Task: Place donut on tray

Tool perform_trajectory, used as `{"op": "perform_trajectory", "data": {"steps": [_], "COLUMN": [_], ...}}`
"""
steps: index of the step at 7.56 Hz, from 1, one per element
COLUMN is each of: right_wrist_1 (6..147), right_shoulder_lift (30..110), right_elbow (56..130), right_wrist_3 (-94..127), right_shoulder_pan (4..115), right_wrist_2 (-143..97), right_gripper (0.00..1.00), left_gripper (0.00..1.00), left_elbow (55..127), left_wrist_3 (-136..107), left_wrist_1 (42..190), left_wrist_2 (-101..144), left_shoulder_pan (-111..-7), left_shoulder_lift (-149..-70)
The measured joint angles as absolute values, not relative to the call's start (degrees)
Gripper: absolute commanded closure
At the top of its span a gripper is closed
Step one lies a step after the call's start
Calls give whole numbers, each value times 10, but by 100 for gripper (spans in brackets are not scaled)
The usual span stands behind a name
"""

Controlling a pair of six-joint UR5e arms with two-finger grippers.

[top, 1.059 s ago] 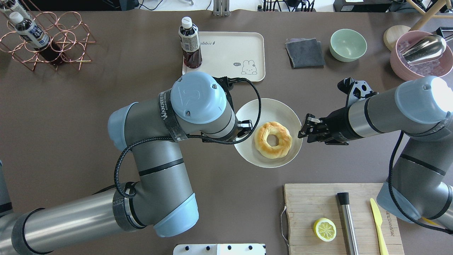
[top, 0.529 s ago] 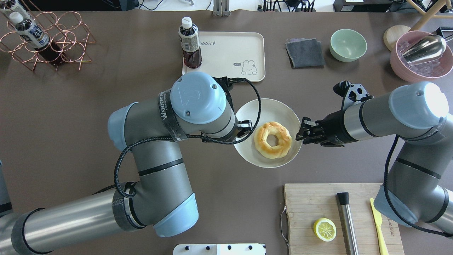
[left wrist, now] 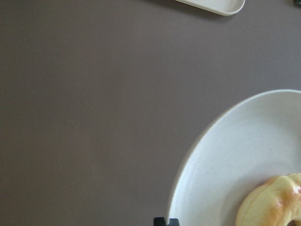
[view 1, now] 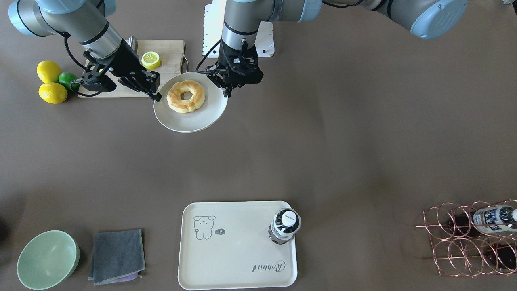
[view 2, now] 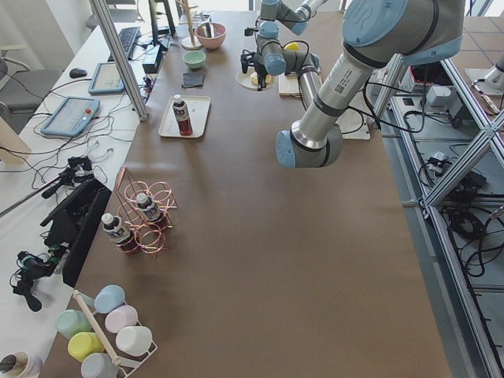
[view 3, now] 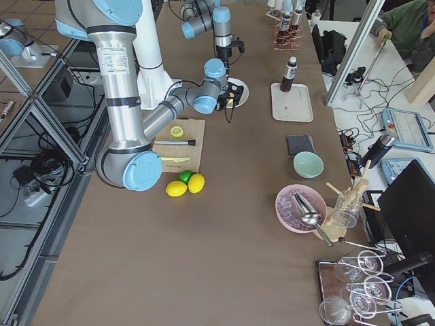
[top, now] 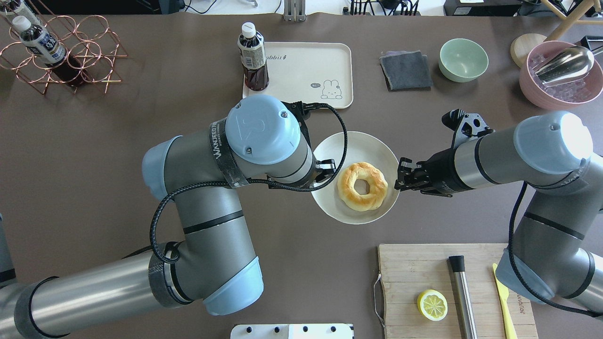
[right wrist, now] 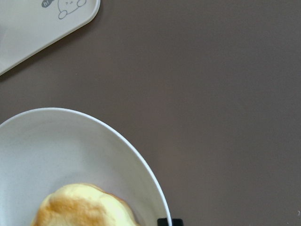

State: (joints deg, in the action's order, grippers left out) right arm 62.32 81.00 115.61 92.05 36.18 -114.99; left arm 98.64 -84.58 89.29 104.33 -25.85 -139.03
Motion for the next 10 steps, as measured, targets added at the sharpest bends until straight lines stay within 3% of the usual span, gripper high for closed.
{"op": "perform_trajectory", "data": {"steps": [1, 2, 6, 10], "right_wrist_1": [623, 623, 623, 650], "right_shoulder_lift": [810, 810, 810, 763], "right_elbow": [1158, 1159, 1161, 1112], "right_wrist_3": [921, 921, 921, 1010], "right_shoulder_pan": [362, 362, 363, 389], "right_wrist_2": [-1150, -1150, -1150, -1142], "right_gripper": [100, 100, 100, 100], "left_gripper": [32, 3, 2, 2], "left_elbow": [988, 991, 1043, 1147], "left_wrist_3": [-844, -840, -756, -621], "left_wrist_1": [893, 893, 892, 892], "left_wrist_2": [1044, 1044, 1096, 1208], "left_shoulder_pan": [-259, -260, -307, -418], "left_shoulder_lift": [-1390, -1390, -1358, -1225]}}
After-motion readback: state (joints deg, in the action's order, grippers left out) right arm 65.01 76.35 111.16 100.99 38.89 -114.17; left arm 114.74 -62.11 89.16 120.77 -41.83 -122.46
